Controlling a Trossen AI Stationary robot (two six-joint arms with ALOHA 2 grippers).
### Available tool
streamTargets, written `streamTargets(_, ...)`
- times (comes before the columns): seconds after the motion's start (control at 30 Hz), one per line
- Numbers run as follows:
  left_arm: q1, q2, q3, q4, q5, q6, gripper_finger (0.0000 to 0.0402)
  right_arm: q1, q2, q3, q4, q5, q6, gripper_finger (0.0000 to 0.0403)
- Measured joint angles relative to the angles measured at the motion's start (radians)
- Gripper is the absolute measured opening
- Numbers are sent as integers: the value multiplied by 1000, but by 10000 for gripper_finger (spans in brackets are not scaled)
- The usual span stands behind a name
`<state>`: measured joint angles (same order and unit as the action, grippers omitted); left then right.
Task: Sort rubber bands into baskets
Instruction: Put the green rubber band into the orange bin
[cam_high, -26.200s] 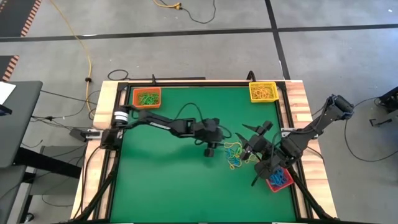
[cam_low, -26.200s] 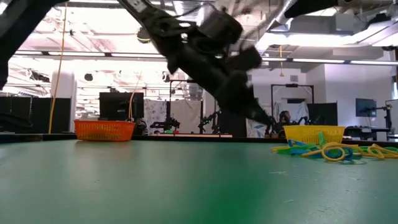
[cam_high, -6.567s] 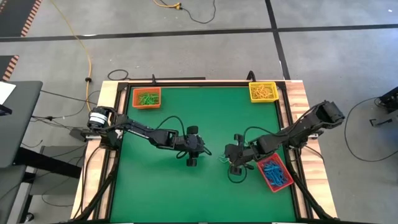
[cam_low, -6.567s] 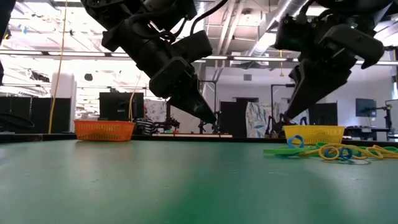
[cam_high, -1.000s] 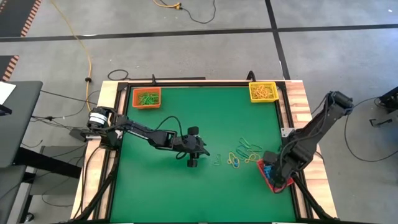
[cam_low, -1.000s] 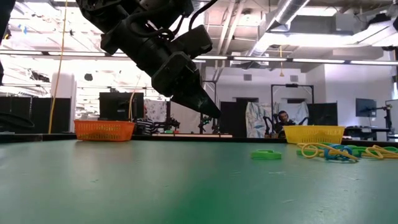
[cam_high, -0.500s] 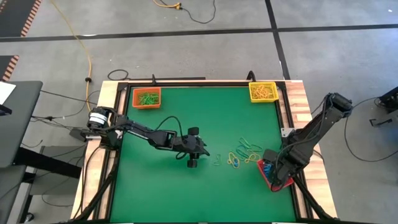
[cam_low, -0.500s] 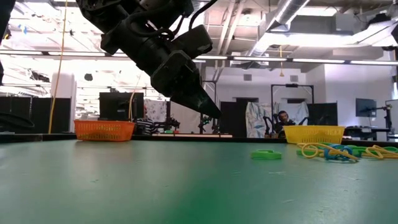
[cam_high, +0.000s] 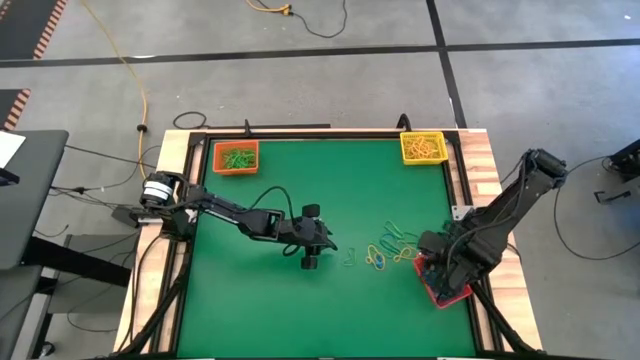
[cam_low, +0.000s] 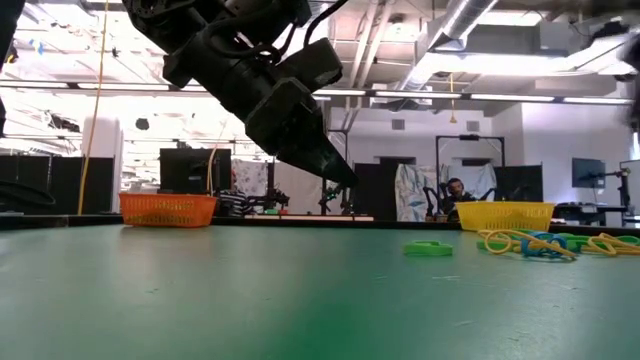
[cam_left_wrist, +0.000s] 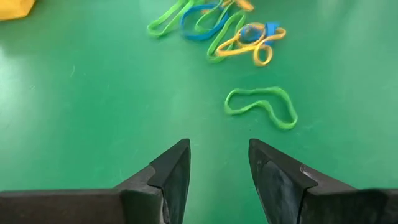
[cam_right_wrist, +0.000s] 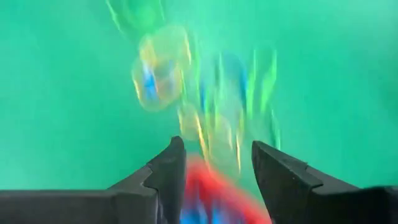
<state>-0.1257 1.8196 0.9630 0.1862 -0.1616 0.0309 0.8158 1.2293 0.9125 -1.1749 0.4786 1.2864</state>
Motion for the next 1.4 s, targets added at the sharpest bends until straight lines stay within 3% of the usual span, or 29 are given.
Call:
streamTargets(0.17,-2,66,2,109,157,-2,153,-3,2,9,188,420,-247,202)
streamTargets(0.23,-9,106,2,143,203,-11,153,-14,2,4,250,526,-336,199)
streamTargets(0.33,-21,155,19,163,179,-30,153,-46,3,-1,282,608,-418,196)
streamTargets(0.6,-52,176,56,172,147,24,153,-161,16,-1,269,647,-432,191)
streamTargets(0.97,-67,178,64,180,147,66,153,-252,166,-2,260,651,-472,191)
streamTargets(1.4,-67,178,64,189,137,116,153,-301,65,-2,245,863,-372,191)
